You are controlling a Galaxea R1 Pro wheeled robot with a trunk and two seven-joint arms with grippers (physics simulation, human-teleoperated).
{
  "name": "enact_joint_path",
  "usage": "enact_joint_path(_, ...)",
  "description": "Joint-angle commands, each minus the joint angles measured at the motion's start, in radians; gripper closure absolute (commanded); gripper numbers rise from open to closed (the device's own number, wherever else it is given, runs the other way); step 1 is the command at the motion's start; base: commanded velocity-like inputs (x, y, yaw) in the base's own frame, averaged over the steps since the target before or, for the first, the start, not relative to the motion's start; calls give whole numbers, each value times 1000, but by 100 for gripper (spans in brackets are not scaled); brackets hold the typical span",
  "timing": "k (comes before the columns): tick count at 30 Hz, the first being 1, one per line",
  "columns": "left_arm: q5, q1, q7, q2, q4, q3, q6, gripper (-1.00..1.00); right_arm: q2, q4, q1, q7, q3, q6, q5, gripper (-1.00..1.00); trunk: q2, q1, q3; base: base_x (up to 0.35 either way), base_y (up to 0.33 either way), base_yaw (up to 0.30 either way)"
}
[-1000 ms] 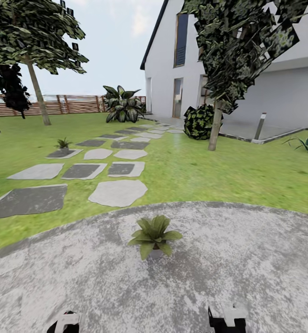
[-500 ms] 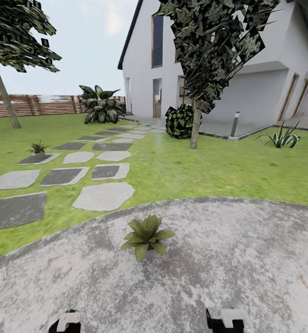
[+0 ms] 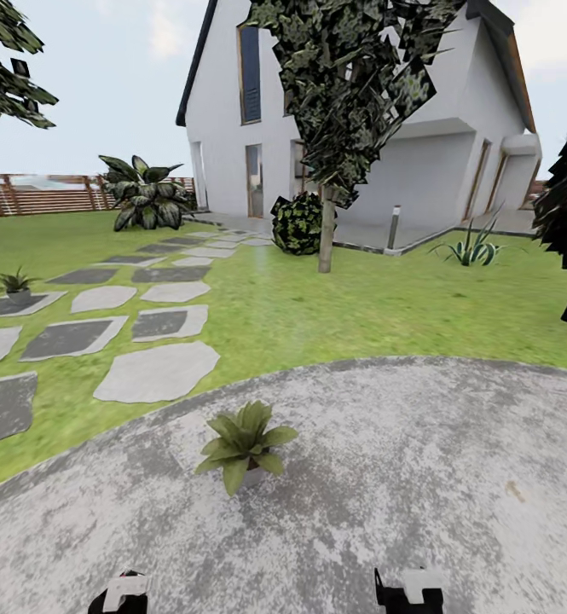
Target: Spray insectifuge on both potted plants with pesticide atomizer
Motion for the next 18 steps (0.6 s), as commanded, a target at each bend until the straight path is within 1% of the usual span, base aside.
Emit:
enact_joint_path(1, -11, -1, -3, 0, 1, 9, -4, 100, 0, 1, -1, -6, -5, -2, 11, -100, 0, 0, -1, 235, 216, -56)
enact_joint_path(8, -15, -1, -5, 0, 8, 4, -4, 100, -1, 0, -1, -3, -1, -1, 13, -100, 0, 0, -1, 242, 234, -12)
enact_joint_path(18, -15, -1, -5, -2, 9, -2, -5, 100, -1, 0, -1, -8, -1, -2, 11, -100, 0, 0, -1, 215, 272, 0)
